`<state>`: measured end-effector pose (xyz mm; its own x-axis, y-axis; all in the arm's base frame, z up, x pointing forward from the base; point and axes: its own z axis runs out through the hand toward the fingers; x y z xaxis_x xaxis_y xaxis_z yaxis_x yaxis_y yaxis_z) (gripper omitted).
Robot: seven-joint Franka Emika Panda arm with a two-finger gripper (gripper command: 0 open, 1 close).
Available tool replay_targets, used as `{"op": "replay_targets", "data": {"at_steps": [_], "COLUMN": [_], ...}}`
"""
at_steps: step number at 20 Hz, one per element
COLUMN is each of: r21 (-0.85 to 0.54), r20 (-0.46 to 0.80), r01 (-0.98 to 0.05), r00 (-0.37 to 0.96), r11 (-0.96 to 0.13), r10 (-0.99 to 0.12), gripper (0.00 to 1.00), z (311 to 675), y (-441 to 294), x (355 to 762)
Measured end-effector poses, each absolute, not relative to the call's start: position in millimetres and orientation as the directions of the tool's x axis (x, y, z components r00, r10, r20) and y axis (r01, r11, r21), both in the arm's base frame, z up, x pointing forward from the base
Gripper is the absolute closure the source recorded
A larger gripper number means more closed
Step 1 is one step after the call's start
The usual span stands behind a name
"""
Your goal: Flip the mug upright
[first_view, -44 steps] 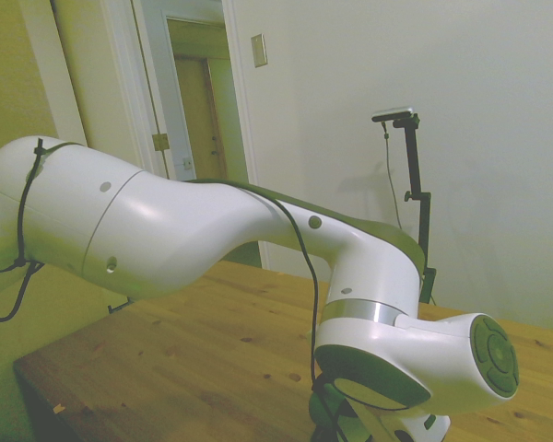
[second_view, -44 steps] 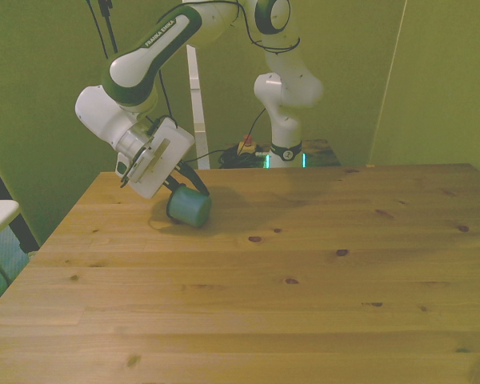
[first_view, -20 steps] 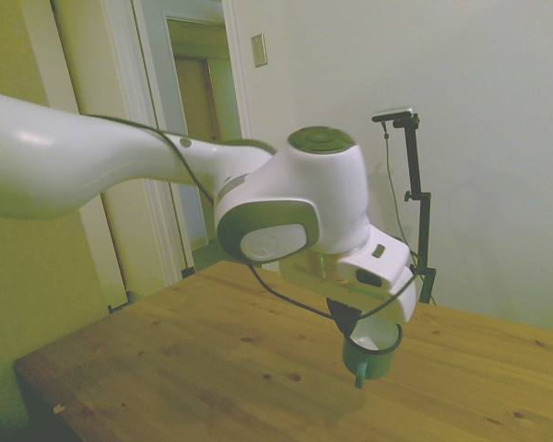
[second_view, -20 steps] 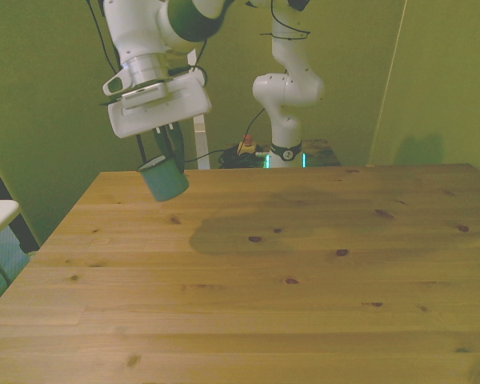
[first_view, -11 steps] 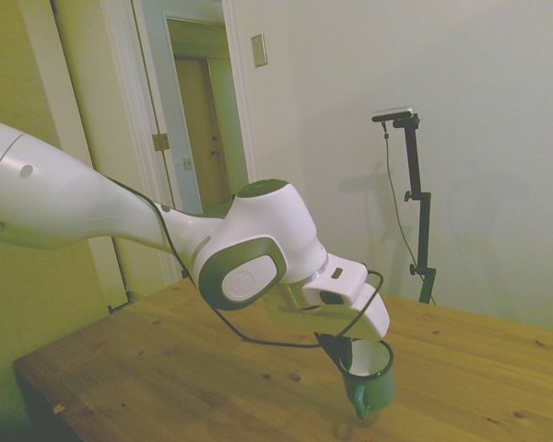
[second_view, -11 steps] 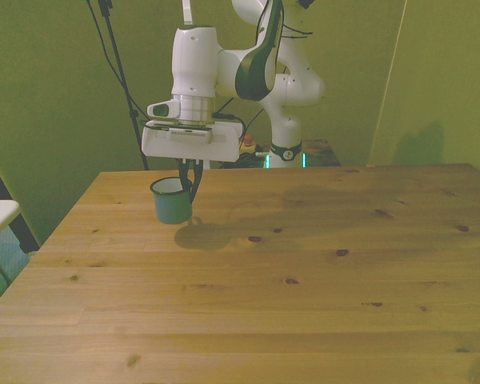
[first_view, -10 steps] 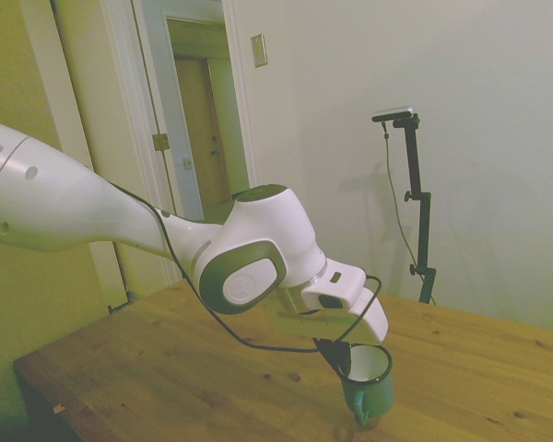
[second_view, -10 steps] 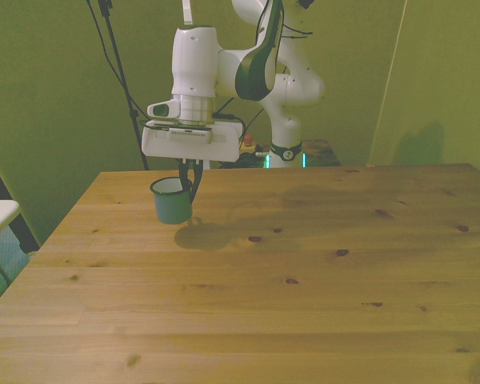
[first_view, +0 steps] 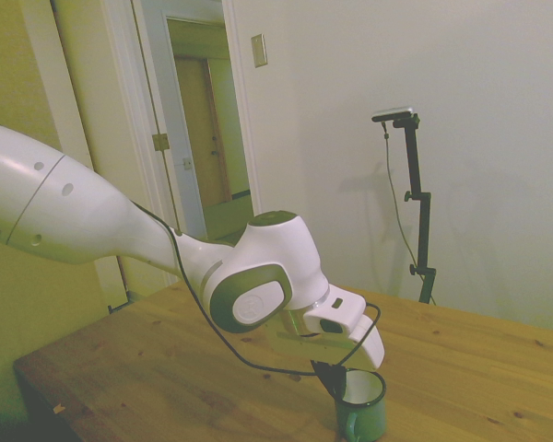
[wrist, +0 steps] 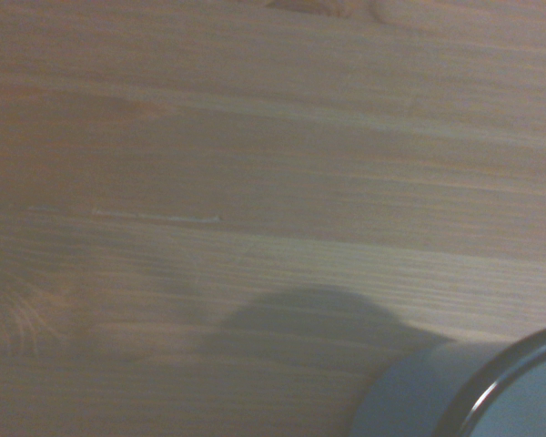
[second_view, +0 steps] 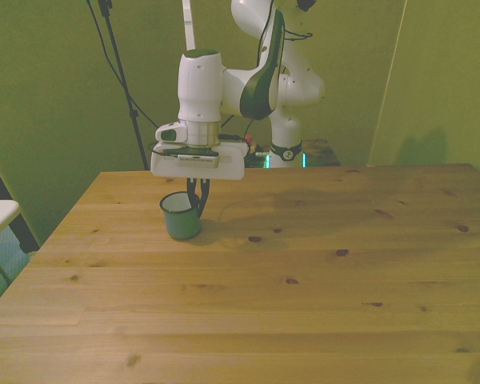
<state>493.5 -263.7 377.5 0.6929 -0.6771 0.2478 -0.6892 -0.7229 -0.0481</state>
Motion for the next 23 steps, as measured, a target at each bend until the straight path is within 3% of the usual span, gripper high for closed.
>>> {"op": "replay_targets", "data": {"at_steps": [14, 18, 23], "r21": [-0.061, -0.092, -0.163], "r20": [0.253, 0.297, 0.366], "r01": [-0.7, -0.698, -0.668], "r00": [0.679, 0.661, 0.643], "r11": [-0.712, -0.71, -0.726], "r10": [-0.689, -0.689, -0.673], "gripper": [0.0, 0.0, 0.0], "z": [383.3, 416.6, 475.1], "y": [-264.1, -265.5, -244.8], "x": [490.8, 477.8, 428.8]}}
